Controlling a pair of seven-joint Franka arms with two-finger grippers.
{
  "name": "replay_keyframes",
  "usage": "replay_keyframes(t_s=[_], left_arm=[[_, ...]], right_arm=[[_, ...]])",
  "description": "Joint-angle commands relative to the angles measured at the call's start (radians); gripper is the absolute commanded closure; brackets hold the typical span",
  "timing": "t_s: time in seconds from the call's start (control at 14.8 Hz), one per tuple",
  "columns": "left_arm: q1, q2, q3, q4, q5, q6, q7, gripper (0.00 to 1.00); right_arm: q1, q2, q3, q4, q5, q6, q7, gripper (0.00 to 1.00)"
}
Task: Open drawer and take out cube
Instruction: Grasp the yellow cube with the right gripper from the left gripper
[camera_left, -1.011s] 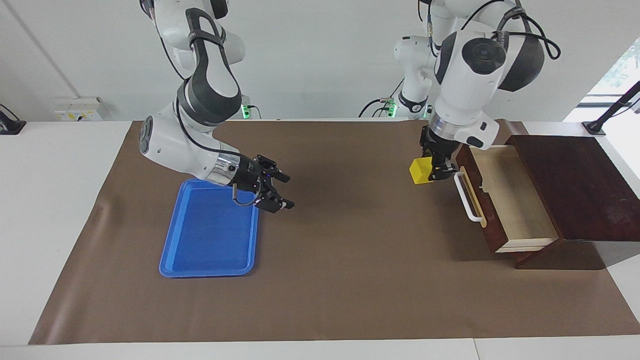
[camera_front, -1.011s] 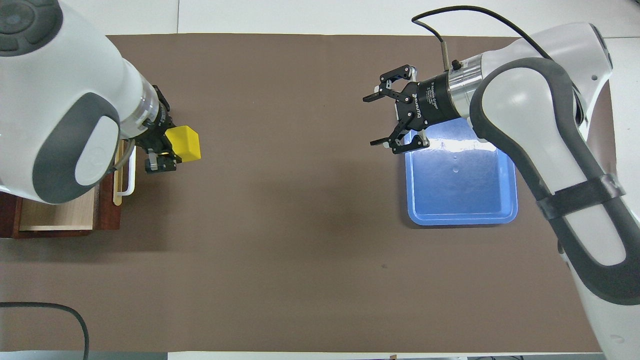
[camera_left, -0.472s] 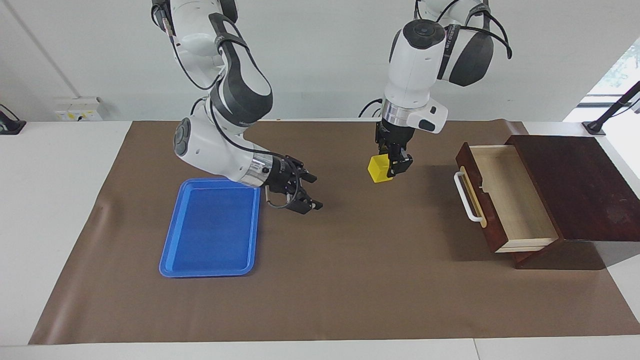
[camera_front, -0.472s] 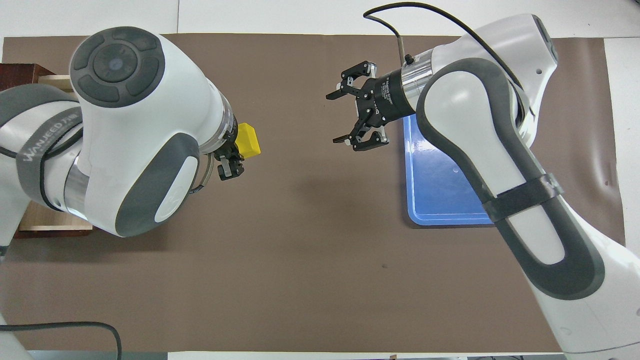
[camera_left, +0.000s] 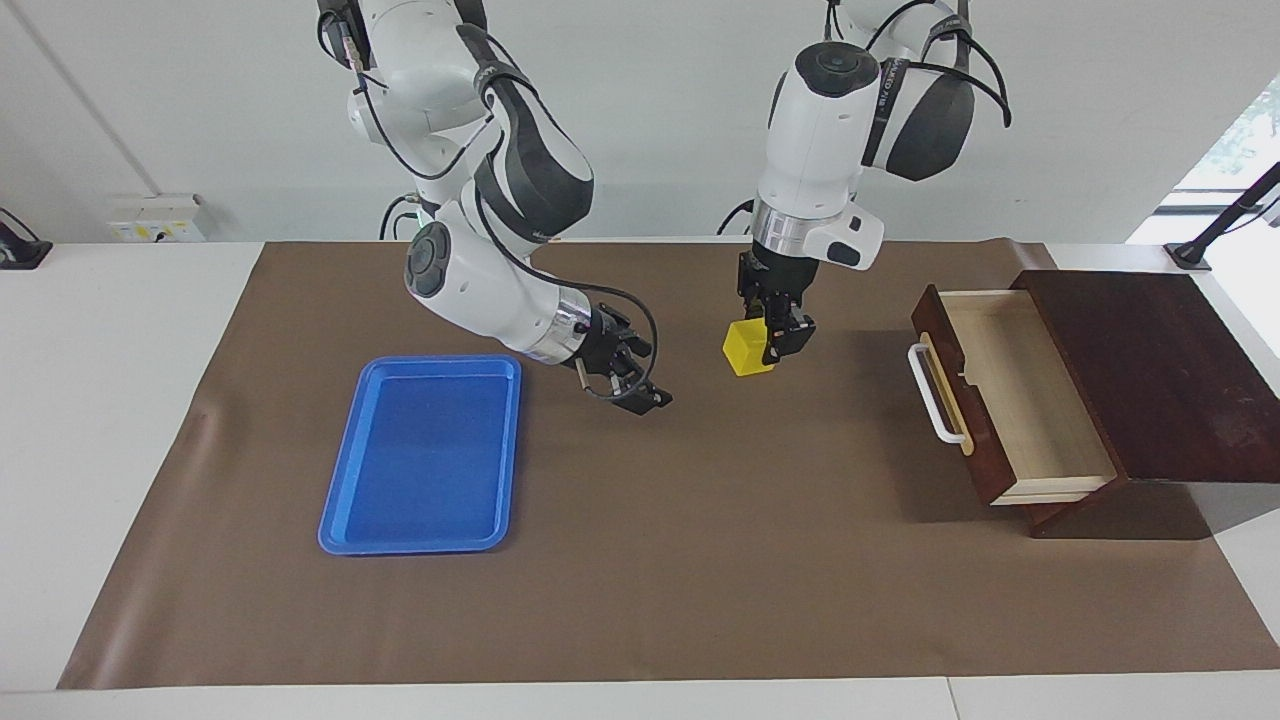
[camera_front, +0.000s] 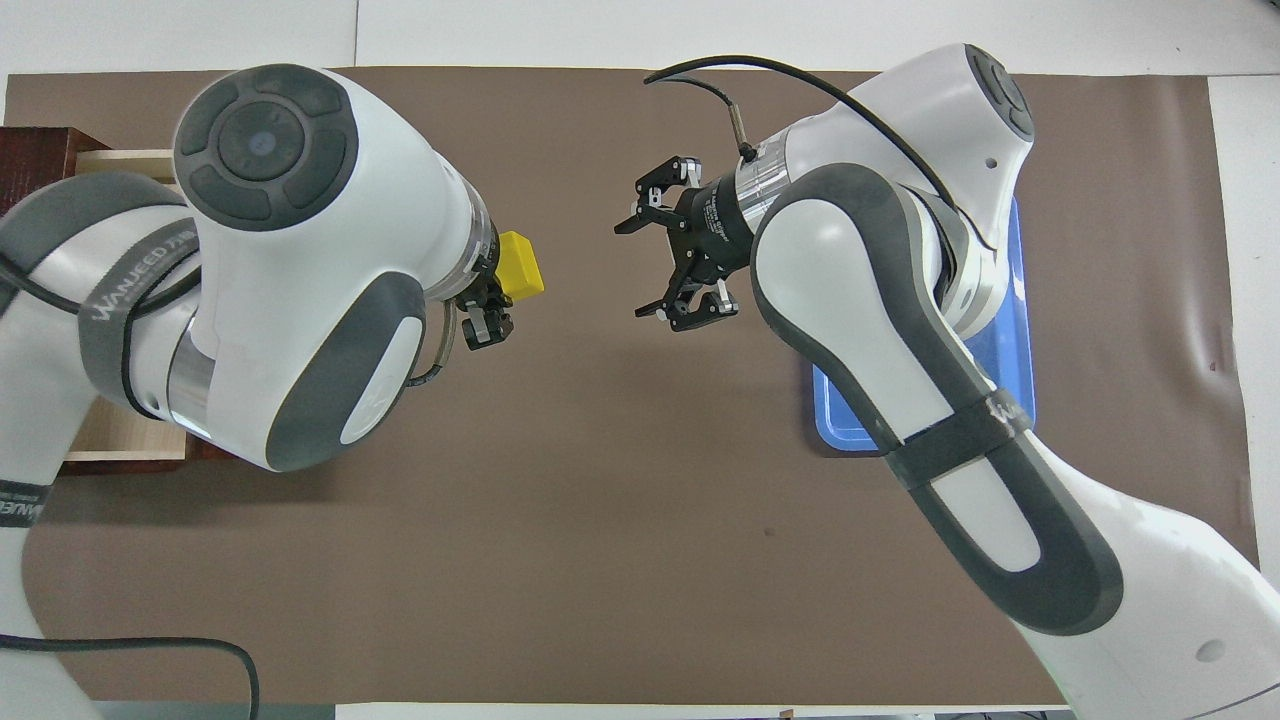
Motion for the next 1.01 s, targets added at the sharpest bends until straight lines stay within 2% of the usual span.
replay_keyframes(t_s=[0.0,0.13,0.74,0.94], left_arm=[[-0.022,0.026,0.016,0.004,-0.006,0.016,-0.008,1.00],[-0.048,0.053,0.017,0.008,-0.003,0.016,-0.008,1.00],[-0.062,0.056,0.017,0.008,-0.002,0.037,-0.008,1.00],[-0.062,0.056,0.016,0.007,0.000,0.039,-0.008,1.00]], right_arm=[[0.018,0.015,0.001,0.025,-0.020,0.011,0.021,0.15],[0.020,0.024,-0.001,0.044,-0.023,0.004,0.022,0.15],[0.026,0.051,-0.001,0.102,-0.023,-0.002,0.070,0.16],[0.043,0.080,-0.001,0.156,-0.051,-0.015,0.101,0.16]])
